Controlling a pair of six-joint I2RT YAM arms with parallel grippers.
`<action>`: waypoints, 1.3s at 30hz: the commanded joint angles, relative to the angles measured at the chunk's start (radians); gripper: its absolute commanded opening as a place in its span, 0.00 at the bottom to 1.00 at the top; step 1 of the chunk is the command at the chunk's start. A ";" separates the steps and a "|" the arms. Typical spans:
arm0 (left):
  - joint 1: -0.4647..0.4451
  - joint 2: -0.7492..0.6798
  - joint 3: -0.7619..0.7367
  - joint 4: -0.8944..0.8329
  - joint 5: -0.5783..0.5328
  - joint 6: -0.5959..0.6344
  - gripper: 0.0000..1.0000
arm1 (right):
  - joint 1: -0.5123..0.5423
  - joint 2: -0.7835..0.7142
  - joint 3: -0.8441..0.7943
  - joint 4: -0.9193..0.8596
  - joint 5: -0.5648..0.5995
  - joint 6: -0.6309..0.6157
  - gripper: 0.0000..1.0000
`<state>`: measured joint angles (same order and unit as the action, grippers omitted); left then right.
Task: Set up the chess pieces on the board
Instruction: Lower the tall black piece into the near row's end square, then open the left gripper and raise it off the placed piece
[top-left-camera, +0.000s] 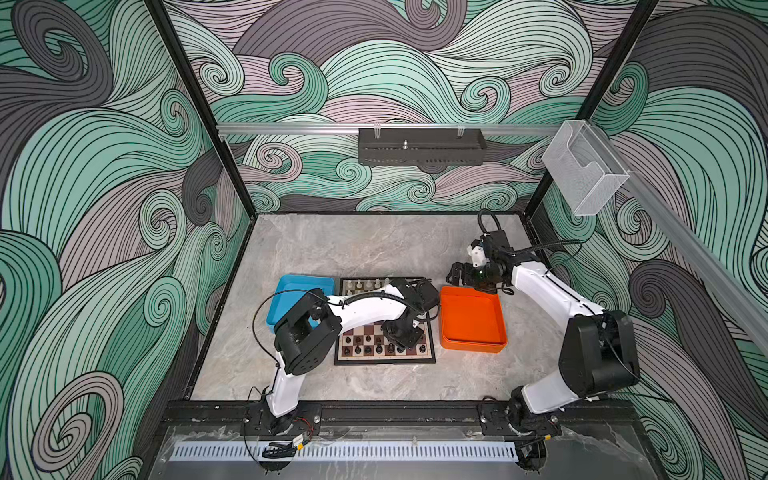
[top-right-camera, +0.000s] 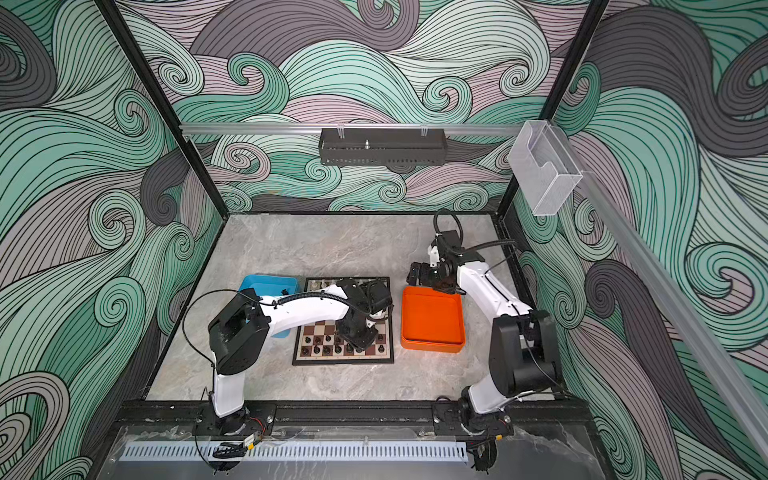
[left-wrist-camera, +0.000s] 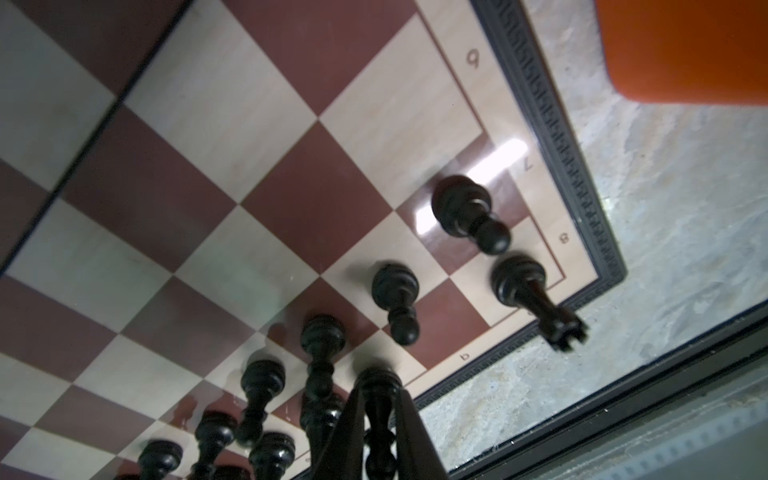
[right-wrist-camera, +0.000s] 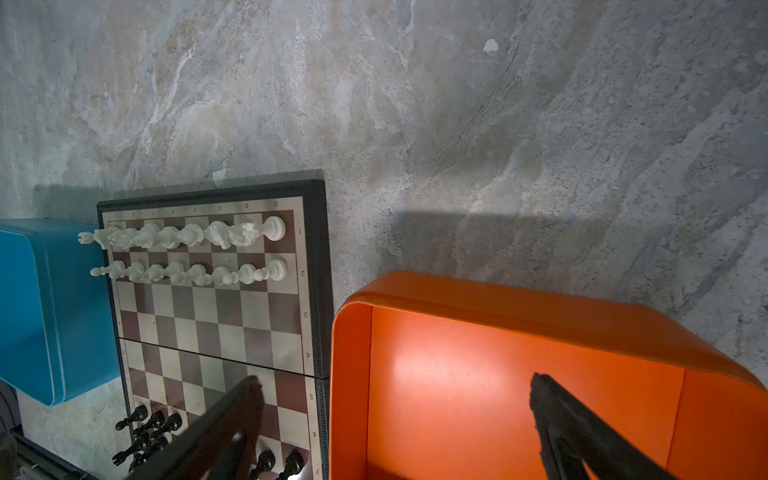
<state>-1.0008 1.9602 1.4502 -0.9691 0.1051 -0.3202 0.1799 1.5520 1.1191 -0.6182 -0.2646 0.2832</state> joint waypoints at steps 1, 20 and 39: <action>-0.007 0.013 -0.009 0.003 0.001 0.013 0.20 | -0.007 -0.023 -0.010 -0.009 -0.006 -0.013 1.00; -0.007 -0.010 0.026 -0.018 -0.038 0.011 0.29 | -0.008 -0.033 -0.008 -0.011 -0.002 -0.012 1.00; -0.006 -0.027 0.105 -0.101 -0.146 -0.002 0.36 | -0.008 -0.038 -0.007 -0.011 -0.002 -0.012 1.00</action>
<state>-1.0008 1.9598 1.5085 -1.0077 0.0154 -0.3206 0.1791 1.5375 1.1172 -0.6182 -0.2649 0.2832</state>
